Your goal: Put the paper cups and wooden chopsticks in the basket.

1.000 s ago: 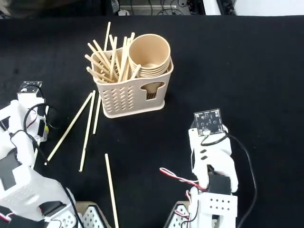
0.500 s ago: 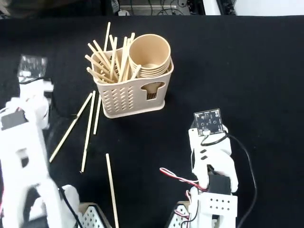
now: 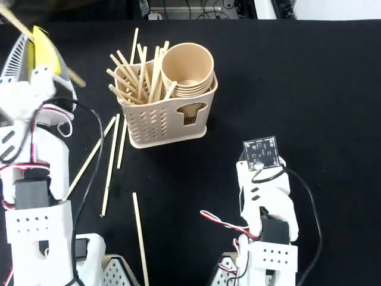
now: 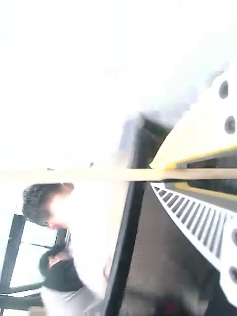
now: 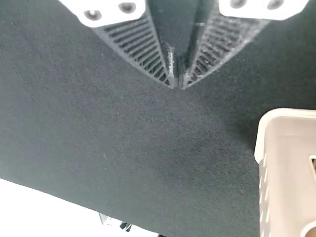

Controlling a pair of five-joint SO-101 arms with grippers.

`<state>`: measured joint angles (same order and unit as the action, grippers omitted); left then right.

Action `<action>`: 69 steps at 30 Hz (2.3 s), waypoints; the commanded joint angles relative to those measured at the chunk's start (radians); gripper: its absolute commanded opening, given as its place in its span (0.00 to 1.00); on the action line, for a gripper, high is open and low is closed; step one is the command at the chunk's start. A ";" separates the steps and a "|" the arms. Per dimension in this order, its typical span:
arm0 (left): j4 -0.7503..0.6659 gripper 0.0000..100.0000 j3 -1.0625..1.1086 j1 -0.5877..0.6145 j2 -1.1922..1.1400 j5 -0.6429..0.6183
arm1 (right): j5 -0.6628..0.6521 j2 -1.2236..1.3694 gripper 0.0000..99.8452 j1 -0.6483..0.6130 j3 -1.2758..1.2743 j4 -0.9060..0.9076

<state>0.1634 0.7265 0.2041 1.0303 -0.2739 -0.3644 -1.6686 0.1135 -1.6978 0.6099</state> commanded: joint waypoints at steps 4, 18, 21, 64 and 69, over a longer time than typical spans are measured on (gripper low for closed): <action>-0.054 0.03 0.031 -0.088 -0.003 -0.293 | -0.009 -0.008 0.01 -0.012 0.002 0.000; -0.046 0.05 0.047 -0.189 -0.250 -0.160 | -0.037 -0.008 0.01 -0.012 0.002 0.002; -0.023 0.19 0.079 -0.234 -0.255 -0.161 | -0.038 -0.008 0.01 -0.012 0.002 0.002; 0.761 0.06 -0.553 0.088 -1.347 0.611 | -0.041 -0.008 0.01 -0.012 0.002 0.002; 0.764 0.03 -0.549 0.088 -1.346 0.700 | -0.041 -0.008 0.01 -0.012 0.002 0.002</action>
<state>0.9505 0.2094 0.2839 -0.3184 0.3798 -0.3982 -1.6686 0.1135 -1.6978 0.6099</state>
